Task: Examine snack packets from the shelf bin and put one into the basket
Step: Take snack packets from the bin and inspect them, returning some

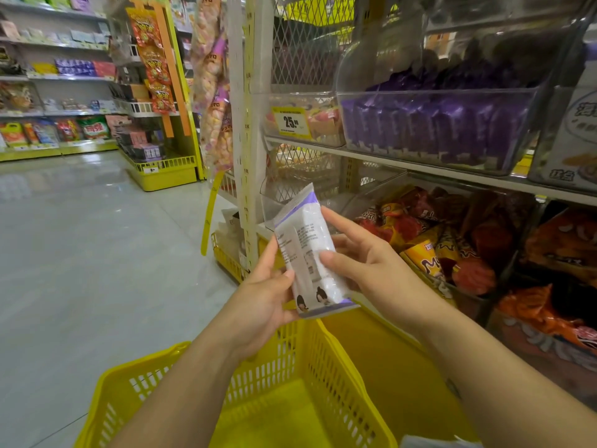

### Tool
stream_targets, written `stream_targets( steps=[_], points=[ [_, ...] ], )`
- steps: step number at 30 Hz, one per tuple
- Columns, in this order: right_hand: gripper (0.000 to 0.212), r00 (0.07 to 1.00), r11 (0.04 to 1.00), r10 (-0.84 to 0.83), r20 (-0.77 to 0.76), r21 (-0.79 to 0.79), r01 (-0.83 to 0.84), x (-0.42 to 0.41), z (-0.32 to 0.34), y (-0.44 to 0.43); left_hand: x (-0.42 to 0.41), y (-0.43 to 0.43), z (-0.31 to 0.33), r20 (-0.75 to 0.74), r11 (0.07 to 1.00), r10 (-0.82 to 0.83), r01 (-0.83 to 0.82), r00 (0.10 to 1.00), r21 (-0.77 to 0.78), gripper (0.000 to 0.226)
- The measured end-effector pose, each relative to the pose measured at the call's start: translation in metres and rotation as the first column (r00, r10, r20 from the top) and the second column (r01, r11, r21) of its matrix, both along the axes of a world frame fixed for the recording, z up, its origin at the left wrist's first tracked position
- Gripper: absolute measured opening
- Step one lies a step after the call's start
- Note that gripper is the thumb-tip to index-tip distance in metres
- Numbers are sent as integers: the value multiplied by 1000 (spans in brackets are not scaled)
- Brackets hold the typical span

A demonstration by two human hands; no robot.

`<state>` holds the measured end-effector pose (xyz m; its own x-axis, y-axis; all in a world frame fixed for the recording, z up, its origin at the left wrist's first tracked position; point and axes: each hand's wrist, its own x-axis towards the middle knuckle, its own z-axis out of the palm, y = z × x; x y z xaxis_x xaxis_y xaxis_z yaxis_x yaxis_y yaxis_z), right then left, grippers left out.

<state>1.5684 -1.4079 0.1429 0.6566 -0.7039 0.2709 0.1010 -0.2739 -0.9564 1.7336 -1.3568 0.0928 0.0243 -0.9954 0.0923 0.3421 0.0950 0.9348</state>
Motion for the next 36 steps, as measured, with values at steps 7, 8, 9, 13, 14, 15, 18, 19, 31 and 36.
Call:
stream_targets(
  steps=[7,8,9,13,14,15,18,19,31,36],
  points=[
    [45,996,957,63,59,278,-77,1,-2,-3,9,-1,-5,-200,990,-35,61,979,127,75],
    [49,996,961,73,50,262,-84,1,-3,-4,10,-1,-5,-196,989,-18,46,980,138,75],
    [50,996,968,72,46,239,-81,0,-3,-5,10,-2,-4,-189,989,0,29,982,148,74],
    [47,996,974,23,83,224,-41,-7,-2,-11,10,-4,0,-208,984,87,-52,974,171,65],
    [46,996,974,25,81,223,-43,-9,-2,-13,10,-5,2,-206,984,106,-73,973,162,63],
    [44,997,974,26,72,221,-41,-10,-2,-15,10,-5,4,-202,984,122,-93,972,151,64],
    [33,998,976,-15,53,219,4,-12,-6,-19,11,-4,10,-192,984,150,-128,970,123,76],
    [31,998,975,-32,46,220,21,-12,-7,-21,11,-4,12,-184,984,152,-132,971,115,76],
    [40,999,987,30,14,155,-32,-16,-12,-23,2,3,14,328,960,280,-257,902,-115,59],
    [27,996,981,-87,18,175,82,-13,-16,-27,-5,1,10,341,965,260,-230,903,-127,55]
  ],
)
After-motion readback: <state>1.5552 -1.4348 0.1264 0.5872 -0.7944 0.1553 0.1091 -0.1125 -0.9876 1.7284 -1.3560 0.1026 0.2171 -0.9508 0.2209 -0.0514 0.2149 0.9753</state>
